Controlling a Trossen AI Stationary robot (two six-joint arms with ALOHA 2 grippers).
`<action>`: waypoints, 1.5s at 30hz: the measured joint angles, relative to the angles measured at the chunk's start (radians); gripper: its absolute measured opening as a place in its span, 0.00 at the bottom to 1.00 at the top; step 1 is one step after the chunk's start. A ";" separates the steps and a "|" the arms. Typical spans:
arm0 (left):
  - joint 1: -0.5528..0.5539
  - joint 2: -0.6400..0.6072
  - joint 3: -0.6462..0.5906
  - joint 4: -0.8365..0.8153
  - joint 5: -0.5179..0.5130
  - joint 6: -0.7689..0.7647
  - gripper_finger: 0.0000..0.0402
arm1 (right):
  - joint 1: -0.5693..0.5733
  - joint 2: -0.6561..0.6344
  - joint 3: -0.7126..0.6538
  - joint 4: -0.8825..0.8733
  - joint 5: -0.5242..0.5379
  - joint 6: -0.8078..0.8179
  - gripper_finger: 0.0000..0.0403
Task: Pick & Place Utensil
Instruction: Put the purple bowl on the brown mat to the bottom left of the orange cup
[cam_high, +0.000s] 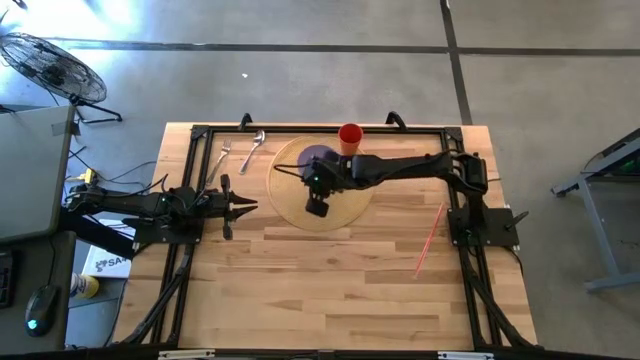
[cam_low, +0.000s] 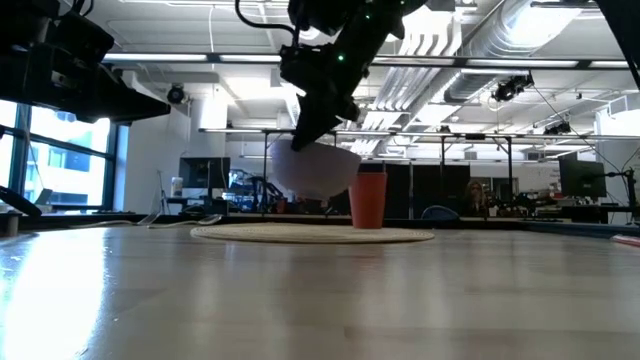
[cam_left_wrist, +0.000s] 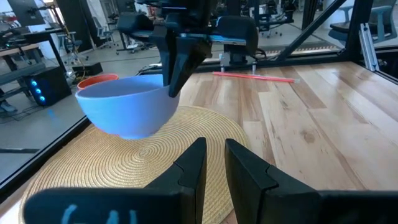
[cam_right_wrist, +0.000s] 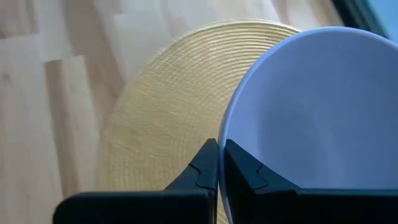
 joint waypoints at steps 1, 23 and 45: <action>0.000 0.000 0.000 0.000 0.000 0.000 0.14 | -0.005 0.000 0.000 -0.002 -0.008 -0.002 0.01; 0.000 0.000 0.000 0.000 0.001 0.000 0.14 | -0.051 0.070 0.001 -0.017 -0.058 -0.174 0.01; 0.000 0.000 0.000 0.000 0.000 0.000 0.14 | -0.050 0.070 -0.064 0.053 -0.045 -0.175 0.04</action>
